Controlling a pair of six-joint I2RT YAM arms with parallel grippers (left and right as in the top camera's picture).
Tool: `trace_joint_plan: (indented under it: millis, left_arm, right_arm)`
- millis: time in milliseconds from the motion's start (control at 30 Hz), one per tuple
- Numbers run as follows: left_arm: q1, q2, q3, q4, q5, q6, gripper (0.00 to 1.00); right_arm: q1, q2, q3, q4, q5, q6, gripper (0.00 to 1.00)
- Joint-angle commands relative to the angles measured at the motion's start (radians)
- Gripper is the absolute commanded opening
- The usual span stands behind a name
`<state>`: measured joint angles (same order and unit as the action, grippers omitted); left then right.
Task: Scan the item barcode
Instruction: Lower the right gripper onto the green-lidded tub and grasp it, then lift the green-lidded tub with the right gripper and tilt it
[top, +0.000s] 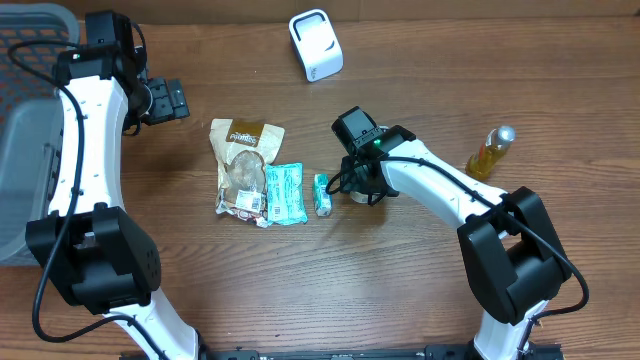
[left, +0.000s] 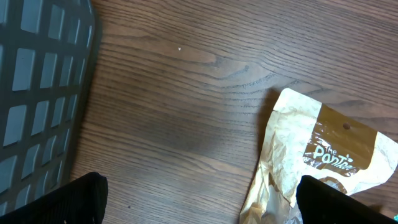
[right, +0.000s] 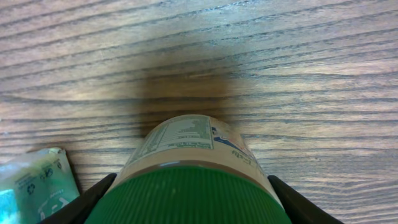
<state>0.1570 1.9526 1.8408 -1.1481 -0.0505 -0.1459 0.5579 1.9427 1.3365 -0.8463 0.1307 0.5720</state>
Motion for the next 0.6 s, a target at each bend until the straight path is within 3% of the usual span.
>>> trace_joint_plan:
  millis: [0,467,567]
  left_arm:
    - [-0.007,-0.011,0.011,0.001,-0.009,0.019,0.99]
    - [-0.007,-0.011,0.011,0.001,-0.009,0.019,1.0]
    - [-0.007,-0.011,0.011,0.001,-0.009,0.019,0.99]
  right_arm:
    - [0.002,0.0,-0.004,0.005,0.006,0.001,0.64]
    - [0.002,0.0,-0.004,0.008,0.006,0.001,0.66]
    - [0.002,0.0,-0.004,0.008,0.006,0.001,0.75]
